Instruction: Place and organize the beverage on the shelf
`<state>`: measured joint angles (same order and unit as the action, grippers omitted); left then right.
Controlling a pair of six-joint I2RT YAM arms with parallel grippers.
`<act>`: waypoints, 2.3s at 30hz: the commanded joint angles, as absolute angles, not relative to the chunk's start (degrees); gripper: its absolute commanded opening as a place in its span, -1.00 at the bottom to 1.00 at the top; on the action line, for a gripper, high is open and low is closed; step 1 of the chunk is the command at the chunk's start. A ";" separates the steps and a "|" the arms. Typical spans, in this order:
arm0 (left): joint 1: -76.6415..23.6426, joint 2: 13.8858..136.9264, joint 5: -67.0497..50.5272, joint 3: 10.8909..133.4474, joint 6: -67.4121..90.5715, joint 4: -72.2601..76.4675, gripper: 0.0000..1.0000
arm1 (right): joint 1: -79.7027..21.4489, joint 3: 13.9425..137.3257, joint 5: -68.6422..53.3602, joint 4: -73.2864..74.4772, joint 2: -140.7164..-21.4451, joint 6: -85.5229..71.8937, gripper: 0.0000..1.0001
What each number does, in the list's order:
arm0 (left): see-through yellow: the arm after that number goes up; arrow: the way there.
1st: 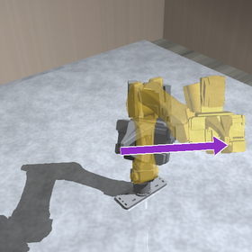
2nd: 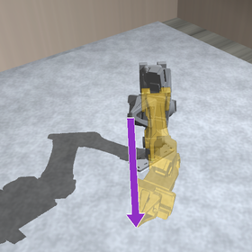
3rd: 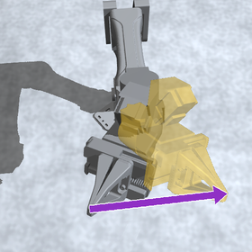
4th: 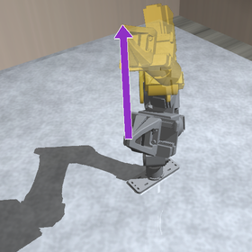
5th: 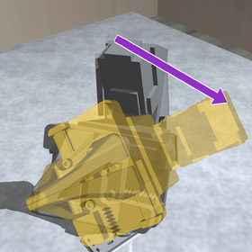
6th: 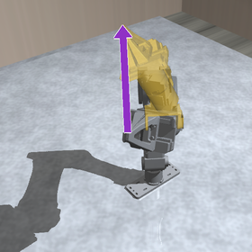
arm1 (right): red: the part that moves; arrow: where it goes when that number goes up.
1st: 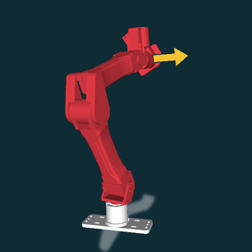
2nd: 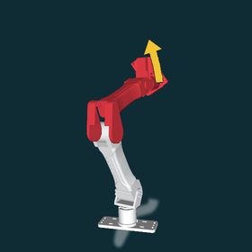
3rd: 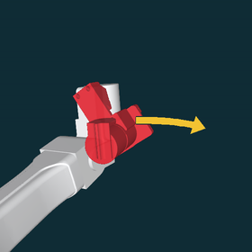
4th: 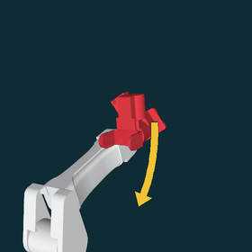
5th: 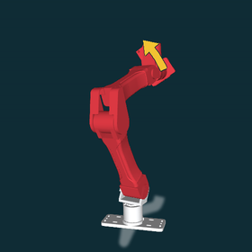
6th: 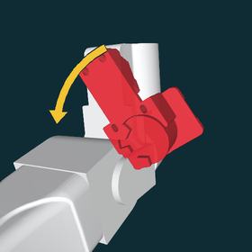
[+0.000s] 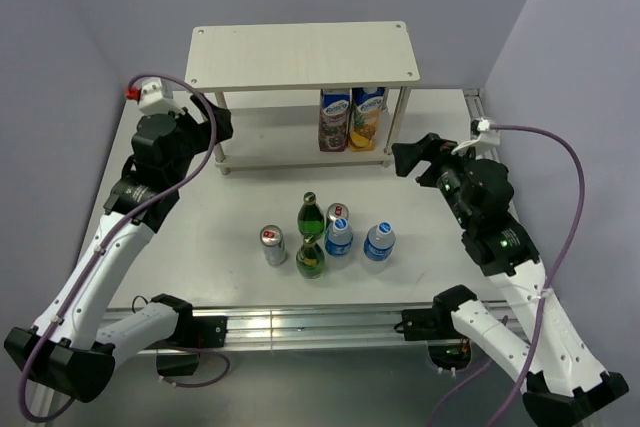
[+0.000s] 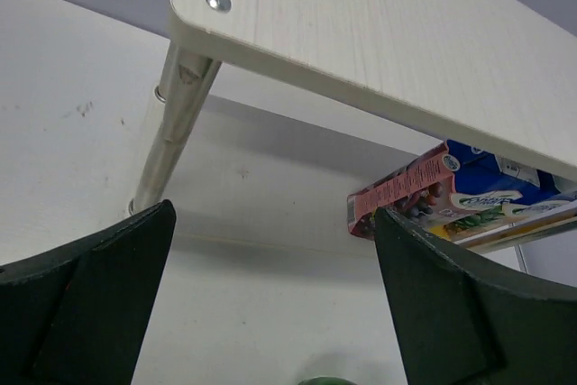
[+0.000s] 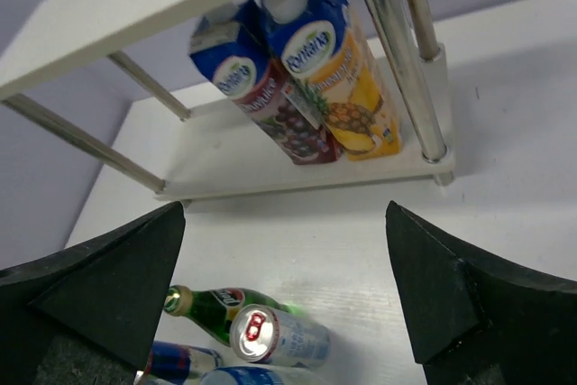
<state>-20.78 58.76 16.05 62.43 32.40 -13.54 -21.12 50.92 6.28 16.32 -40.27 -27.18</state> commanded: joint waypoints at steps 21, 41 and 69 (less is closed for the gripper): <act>-20.65 59.15 13.71 64.34 26.37 -18.54 0.90 | -68.02 52.56 59.24 52.73 -49.29 -58.32 1.00; -20.83 59.59 13.18 64.34 26.63 -19.07 0.87 | -77.87 42.81 53.79 57.74 -53.34 -78.74 1.00; -22.15 60.03 14.50 65.21 26.45 -20.30 0.86 | -79.01 51.99 68.81 58.96 -62.32 -79.90 -0.94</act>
